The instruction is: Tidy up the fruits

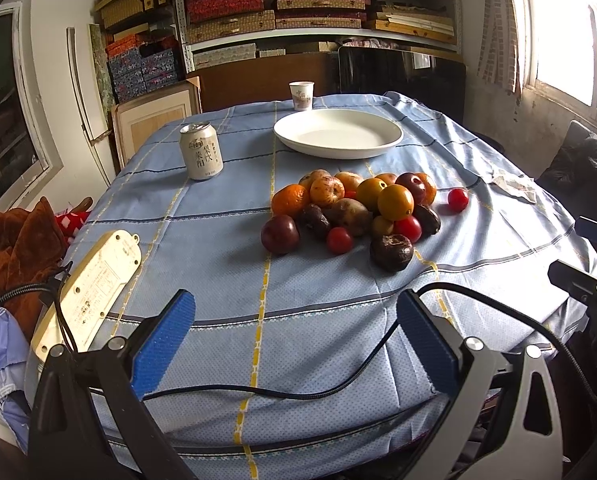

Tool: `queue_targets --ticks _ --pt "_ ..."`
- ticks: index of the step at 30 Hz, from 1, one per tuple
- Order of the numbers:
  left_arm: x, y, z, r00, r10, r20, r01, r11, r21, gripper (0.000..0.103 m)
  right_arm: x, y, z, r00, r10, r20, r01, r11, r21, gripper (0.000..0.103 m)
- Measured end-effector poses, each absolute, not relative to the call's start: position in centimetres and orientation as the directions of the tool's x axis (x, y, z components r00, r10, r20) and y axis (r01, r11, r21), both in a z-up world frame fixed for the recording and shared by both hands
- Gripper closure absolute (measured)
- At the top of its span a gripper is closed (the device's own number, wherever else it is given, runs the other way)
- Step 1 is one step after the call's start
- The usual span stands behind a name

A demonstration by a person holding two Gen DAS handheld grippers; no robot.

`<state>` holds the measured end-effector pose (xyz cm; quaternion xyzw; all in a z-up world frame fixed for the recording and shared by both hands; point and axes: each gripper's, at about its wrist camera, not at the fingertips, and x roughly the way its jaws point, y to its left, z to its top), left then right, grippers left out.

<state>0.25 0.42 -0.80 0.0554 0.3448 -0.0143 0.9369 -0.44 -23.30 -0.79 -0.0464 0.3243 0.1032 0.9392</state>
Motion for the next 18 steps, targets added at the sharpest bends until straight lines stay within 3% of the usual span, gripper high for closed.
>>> queue_targets --ticks 18 --pt "0.6 0.5 -1.0 0.752 0.011 -0.659 0.064 0.994 0.090 0.004 -0.6 -22.5 -1.1 0.778 0.140 -0.612 -0.225 0.972 -0.063 0.003"
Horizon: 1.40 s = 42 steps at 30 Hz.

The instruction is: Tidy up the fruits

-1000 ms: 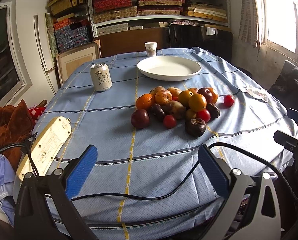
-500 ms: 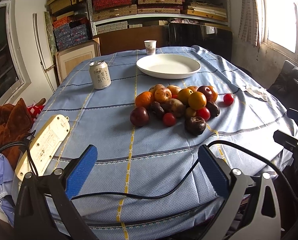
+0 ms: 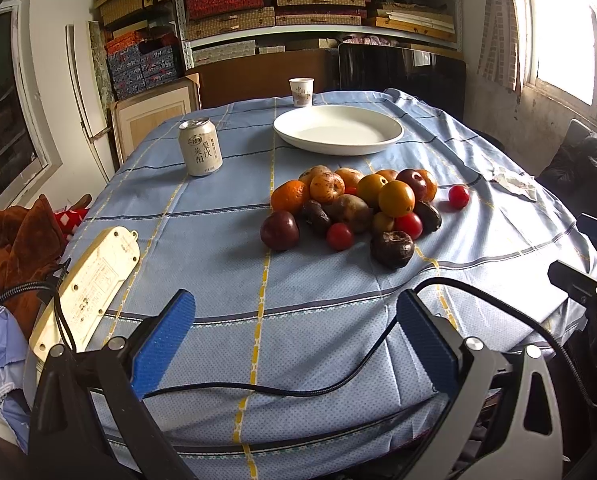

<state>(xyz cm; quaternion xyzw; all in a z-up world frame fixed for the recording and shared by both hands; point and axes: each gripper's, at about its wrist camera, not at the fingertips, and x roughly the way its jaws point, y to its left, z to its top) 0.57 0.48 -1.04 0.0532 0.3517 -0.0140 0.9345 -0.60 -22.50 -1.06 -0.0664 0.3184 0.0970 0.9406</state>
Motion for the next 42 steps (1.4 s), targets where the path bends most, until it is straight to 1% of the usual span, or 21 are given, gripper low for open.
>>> queue_targets --ticks 9,13,18,22,26,28,30,35,37,38,40,42 --pt "0.6 0.4 -1.2 0.748 0.010 -0.664 0.066 0.994 0.089 0.004 -0.6 -22.4 -0.9 0.780 0.143 -0.610 -0.232 0.970 -0.068 0.003" --pt "0.6 0.4 -1.3 0.747 0.008 -0.665 0.066 0.994 0.086 0.004 -0.9 -22.2 -0.7 0.787 0.166 -0.595 -0.249 0.967 -0.058 0.003" --pt "0.8 0.4 -1.5 0.739 0.004 -0.674 0.070 0.994 0.082 0.004 -1.6 -21.4 -0.4 0.810 0.161 -0.564 -0.261 0.960 -0.101 0.003" --pt "1.0 0.4 -1.9 0.729 0.001 -0.684 0.074 0.994 0.081 0.004 -1.1 -21.4 -0.7 0.777 0.201 -0.597 -0.281 0.959 -0.043 0.003" --pt "1.2 0.6 -2.3 0.720 0.001 -0.694 0.075 0.994 0.080 0.004 -0.3 -21.5 -1.2 0.761 0.189 -0.621 -0.273 0.961 -0.042 0.003" --pt "1.5 0.7 -2.7 0.711 0.000 -0.703 0.075 0.994 0.075 0.004 0.7 -21.8 -1.9 0.701 0.239 -0.672 -0.306 0.952 0.020 0.003" --pt "1.8 1.1 -3.1 0.702 -0.006 -0.713 0.075 0.995 0.066 0.004 1.3 -22.2 -2.4 0.660 0.311 -0.684 -0.327 0.938 0.111 0.004" --pt "2.9 2.3 -3.3 0.700 -0.030 -0.714 0.085 0.995 0.042 0.004 2.0 -23.4 -2.7 0.669 0.436 -0.602 -0.340 0.900 0.274 0.004" --pt "3.7 3.0 -3.0 0.702 -0.040 -0.711 0.084 0.996 0.027 0.004 2.8 -23.6 -2.8 0.652 0.463 -0.600 -0.353 0.886 0.299 0.004" --pt "4.2 3.3 -2.8 0.705 -0.041 -0.708 0.082 0.996 0.023 0.004 3.4 -23.6 -2.8 0.652 0.445 -0.615 -0.339 0.895 0.288 0.004" --pt "5.2 4.2 -2.3 0.721 -0.032 -0.692 0.070 0.997 0.027 0.004 4.7 -23.7 -2.7 0.661 0.365 -0.655 -0.289 0.930 0.227 0.004" --pt "6.6 5.2 -2.0 0.734 -0.020 -0.679 0.054 0.998 0.029 0.004 6.0 -23.8 -2.6 0.676 0.301 -0.673 -0.252 0.952 0.173 0.003"
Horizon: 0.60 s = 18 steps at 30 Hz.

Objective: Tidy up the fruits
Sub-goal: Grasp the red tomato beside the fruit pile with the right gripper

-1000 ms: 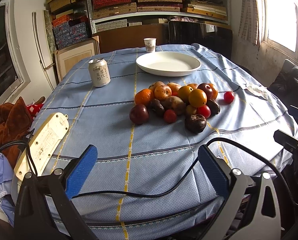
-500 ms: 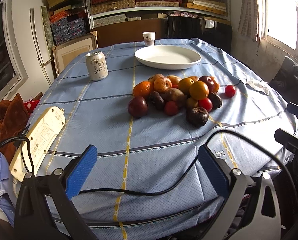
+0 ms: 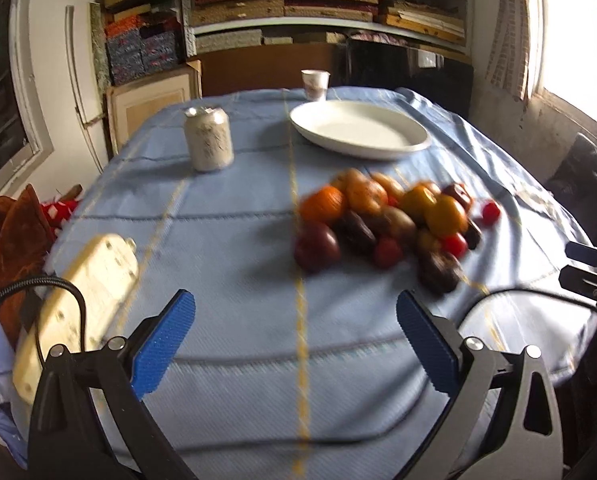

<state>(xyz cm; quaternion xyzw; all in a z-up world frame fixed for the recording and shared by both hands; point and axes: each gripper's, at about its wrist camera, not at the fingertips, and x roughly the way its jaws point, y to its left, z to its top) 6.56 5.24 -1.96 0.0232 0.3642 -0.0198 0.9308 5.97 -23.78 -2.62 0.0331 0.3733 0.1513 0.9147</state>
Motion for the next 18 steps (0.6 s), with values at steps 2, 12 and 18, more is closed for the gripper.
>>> queue_targets --ticks 2,12,18 --pt "7.8 6.1 -1.9 0.737 -0.023 -0.676 0.049 0.999 0.019 0.004 7.6 -23.7 -2.7 0.681 0.245 -0.690 -0.226 0.967 0.121 0.009" --pt "12.3 8.4 -3.3 0.717 -0.089 -0.691 0.079 0.996 -0.046 0.004 15.7 -23.5 -5.0 0.602 0.118 -0.789 -0.190 0.982 0.002 0.052" --pt "13.2 8.7 -4.4 0.707 -0.120 -0.697 0.117 0.992 -0.052 0.004 17.6 -23.3 -6.1 0.577 0.106 -0.810 -0.194 0.981 -0.010 0.063"
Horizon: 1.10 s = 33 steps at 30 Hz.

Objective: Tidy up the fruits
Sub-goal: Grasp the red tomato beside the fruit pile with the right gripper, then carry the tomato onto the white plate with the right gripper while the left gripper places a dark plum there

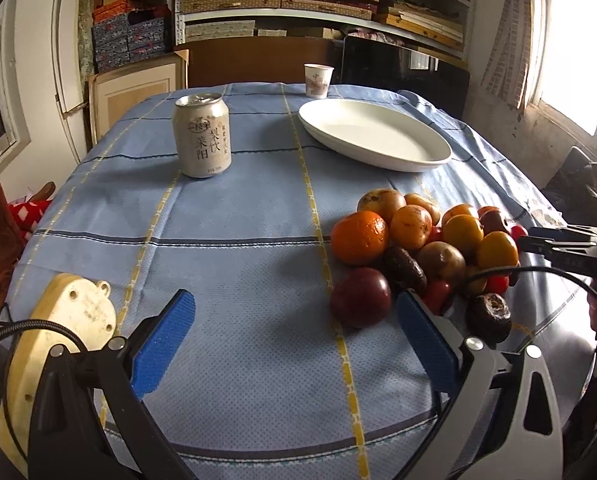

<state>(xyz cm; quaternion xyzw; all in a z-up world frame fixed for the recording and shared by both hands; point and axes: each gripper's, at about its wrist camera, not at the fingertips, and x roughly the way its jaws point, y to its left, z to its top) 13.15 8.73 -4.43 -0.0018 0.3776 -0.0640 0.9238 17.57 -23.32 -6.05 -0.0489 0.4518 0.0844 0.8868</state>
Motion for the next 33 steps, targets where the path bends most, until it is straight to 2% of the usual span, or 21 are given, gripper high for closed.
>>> queue_targets --ticks 3,14,15,16,18,27,32,33 --pt "13.3 8.7 -5.0 0.701 -0.132 -0.701 0.124 0.990 -0.062 0.004 18.3 -23.1 -6.6 0.566 0.103 -0.818 -0.197 0.980 -0.012 0.073" --pt "14.1 7.2 -5.0 0.665 -0.214 -0.715 0.225 0.971 -0.081 0.004 12.6 -25.3 -2.8 0.644 0.138 -0.752 -0.176 0.984 0.030 0.073" --pt "14.2 6.8 -5.1 0.662 -0.218 -0.717 0.236 0.969 -0.077 0.008 12.2 -25.6 -2.6 0.648 0.140 -0.749 -0.173 0.984 0.034 0.073" --pt "14.5 6.4 -5.3 0.652 -0.223 -0.725 0.248 0.966 -0.074 0.020 11.9 -25.8 -2.5 0.649 0.145 -0.747 -0.171 0.984 0.042 0.073" --pt "15.0 6.0 -5.6 0.625 -0.246 -0.741 0.264 0.960 -0.095 0.036 11.6 -26.1 -2.5 0.647 0.162 -0.745 -0.175 0.983 0.061 0.073" --pt "16.3 6.1 -6.9 0.567 -0.275 -0.777 0.248 0.956 -0.157 0.051 11.2 -25.4 -2.7 0.645 0.227 -0.729 -0.219 0.970 0.108 0.073" --pt "17.3 5.9 -7.6 0.532 -0.279 -0.799 0.244 0.955 -0.171 0.053 11.7 -25.0 -2.9 0.644 0.247 -0.724 -0.228 0.965 0.127 0.073" --pt "17.3 5.8 -7.6 0.529 -0.286 -0.799 0.249 0.952 -0.176 0.062 11.8 -24.8 -2.8 0.644 0.250 -0.723 -0.230 0.965 0.129 0.073"
